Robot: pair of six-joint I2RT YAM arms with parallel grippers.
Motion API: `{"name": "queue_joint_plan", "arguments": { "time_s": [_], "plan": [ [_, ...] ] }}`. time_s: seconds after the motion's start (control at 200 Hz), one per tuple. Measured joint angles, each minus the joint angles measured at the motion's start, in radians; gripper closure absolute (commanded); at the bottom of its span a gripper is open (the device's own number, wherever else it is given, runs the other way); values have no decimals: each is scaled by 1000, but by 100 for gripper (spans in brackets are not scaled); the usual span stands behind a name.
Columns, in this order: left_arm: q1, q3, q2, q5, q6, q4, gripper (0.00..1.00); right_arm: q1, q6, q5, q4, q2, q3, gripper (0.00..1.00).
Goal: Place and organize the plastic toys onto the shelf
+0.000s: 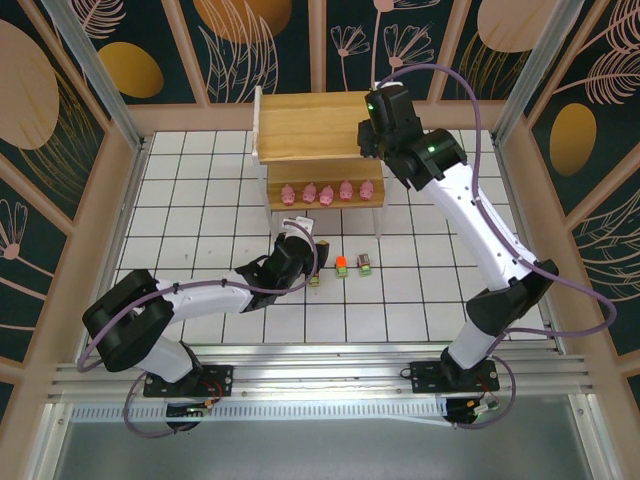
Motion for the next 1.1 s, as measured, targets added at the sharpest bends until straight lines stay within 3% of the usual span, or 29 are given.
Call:
{"name": "queue_joint_plan", "arguments": {
  "time_s": [0.841,1.101],
  "plan": [
    [0,0,-1,-3,0,0,31,61,0,55,-27,-5,-23,77],
    [0,0,-6,-3,0,0,31,61,0,61,-34,12,-19,71]
  ]
}}
